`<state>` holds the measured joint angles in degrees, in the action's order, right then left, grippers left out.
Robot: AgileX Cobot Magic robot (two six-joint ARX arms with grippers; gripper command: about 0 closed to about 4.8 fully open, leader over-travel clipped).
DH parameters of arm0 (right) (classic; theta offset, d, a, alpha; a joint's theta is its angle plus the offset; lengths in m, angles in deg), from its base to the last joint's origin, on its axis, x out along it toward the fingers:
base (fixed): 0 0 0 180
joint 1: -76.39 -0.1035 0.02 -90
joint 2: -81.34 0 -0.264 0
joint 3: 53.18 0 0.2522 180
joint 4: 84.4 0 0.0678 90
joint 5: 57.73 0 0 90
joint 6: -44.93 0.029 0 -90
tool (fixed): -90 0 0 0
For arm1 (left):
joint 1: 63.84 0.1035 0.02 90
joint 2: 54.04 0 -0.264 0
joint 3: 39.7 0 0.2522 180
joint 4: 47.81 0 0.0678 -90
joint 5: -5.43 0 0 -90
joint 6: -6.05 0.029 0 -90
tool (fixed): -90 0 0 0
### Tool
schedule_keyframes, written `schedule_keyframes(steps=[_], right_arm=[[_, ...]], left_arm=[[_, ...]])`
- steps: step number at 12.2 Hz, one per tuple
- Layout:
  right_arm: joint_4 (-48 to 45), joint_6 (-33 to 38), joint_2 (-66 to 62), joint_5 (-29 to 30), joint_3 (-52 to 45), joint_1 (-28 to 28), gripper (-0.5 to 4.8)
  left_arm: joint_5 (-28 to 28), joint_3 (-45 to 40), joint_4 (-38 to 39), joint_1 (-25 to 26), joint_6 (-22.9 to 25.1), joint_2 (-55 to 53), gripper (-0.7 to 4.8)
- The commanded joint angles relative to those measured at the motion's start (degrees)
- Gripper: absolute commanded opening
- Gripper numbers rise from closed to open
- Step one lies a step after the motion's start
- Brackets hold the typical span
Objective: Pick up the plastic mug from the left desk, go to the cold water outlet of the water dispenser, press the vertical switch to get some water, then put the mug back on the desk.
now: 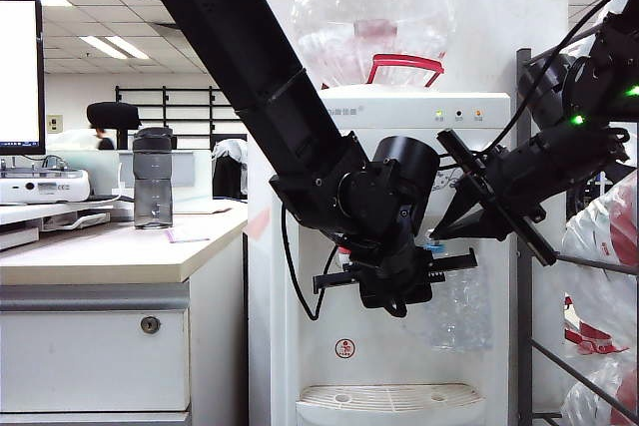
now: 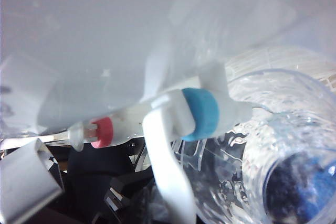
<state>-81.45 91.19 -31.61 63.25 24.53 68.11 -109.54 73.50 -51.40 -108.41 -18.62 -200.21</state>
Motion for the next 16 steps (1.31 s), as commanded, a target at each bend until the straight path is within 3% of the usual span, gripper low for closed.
schedule_keyframes(steps=[1, 14, 16], right_arm=[[1.6, 0.3, -0.1, -3.1, -0.1, 0.4, -0.05], [1.6, 0.5, -0.1, -3.9, -0.1, 0.4, -0.05], [0.2, 0.5, -0.1, -0.8, -0.1, 0.5, -0.05]], left_arm=[[0.8, 0.3, -2.9, -0.4, 0.0, 0.8, -0.07], [0.8, 0.3, -2.9, -0.4, 0.0, 0.8, -0.07], [0.8, 0.3, -2.9, -0.4, 0.0, 0.8, -0.07]])
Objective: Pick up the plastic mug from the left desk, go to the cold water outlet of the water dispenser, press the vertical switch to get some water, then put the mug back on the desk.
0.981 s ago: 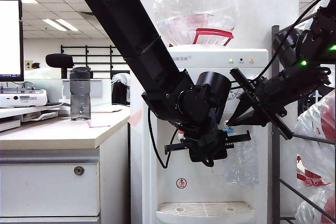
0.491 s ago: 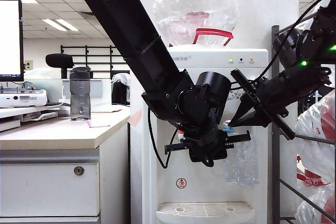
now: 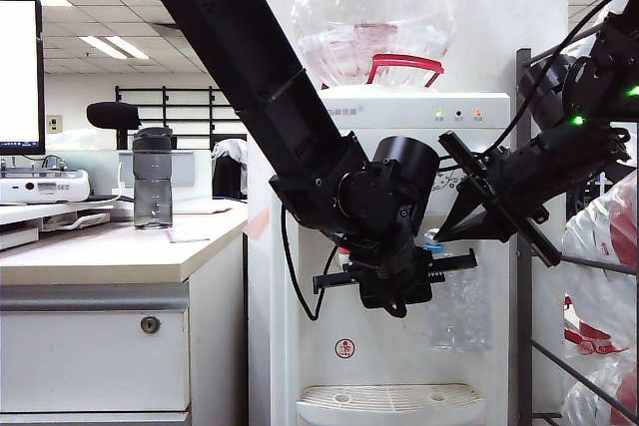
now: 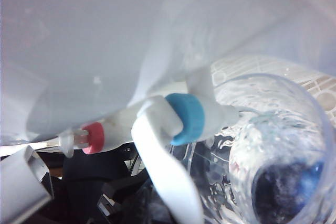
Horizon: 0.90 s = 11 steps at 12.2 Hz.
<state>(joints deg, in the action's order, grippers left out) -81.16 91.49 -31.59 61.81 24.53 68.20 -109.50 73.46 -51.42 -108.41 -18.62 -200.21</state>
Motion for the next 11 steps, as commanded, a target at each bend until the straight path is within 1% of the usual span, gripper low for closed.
schedule_keyframes(steps=[1, 5, 7, 11], right_arm=[[-1.3, 0.2, 0.0, 2.9, -0.1, 0.7, -0.05], [-2.2, 0.3, 2.2, 4.7, 0.0, 1.0, -0.05], [-2.1, 0.3, 3.7, 8.8, 0.0, 1.0, -0.05], [-3.3, 0.3, 4.9, 7.0, 0.0, 1.5, -0.05]], left_arm=[[0.7, 0.4, -2.9, -0.4, 0.0, 0.8, -0.07], [0.7, 0.4, -2.9, -0.4, 0.0, 0.8, -0.07], [0.7, 0.4, -2.9, -0.4, 0.0, 0.8, -0.07], [0.8, 0.4, -2.9, -0.4, 0.0, 0.8, -0.07]])
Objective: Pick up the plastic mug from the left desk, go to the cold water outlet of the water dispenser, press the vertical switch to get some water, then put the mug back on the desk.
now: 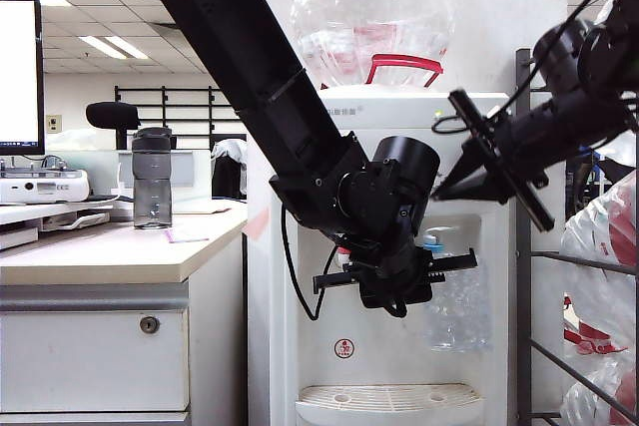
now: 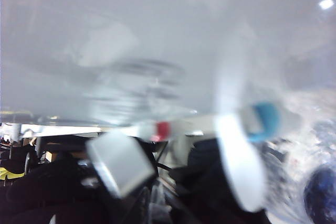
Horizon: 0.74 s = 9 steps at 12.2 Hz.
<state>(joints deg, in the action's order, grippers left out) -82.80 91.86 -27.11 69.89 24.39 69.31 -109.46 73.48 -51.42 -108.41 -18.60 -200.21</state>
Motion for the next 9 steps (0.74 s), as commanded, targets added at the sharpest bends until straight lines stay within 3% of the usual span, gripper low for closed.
schedule_keyframes(steps=[1, 9], right_arm=[[-1.3, 0.0, 0.4, -2.2, 0.1, 0.4, -0.05], [0.8, -1.4, -0.2, -4.5, 0.1, 1.1, -0.05]], left_arm=[[0.7, 0.4, -2.9, -0.4, 0.0, 0.8, -0.07], [0.7, 0.4, -2.9, -0.4, 0.0, 0.8, -0.07]])
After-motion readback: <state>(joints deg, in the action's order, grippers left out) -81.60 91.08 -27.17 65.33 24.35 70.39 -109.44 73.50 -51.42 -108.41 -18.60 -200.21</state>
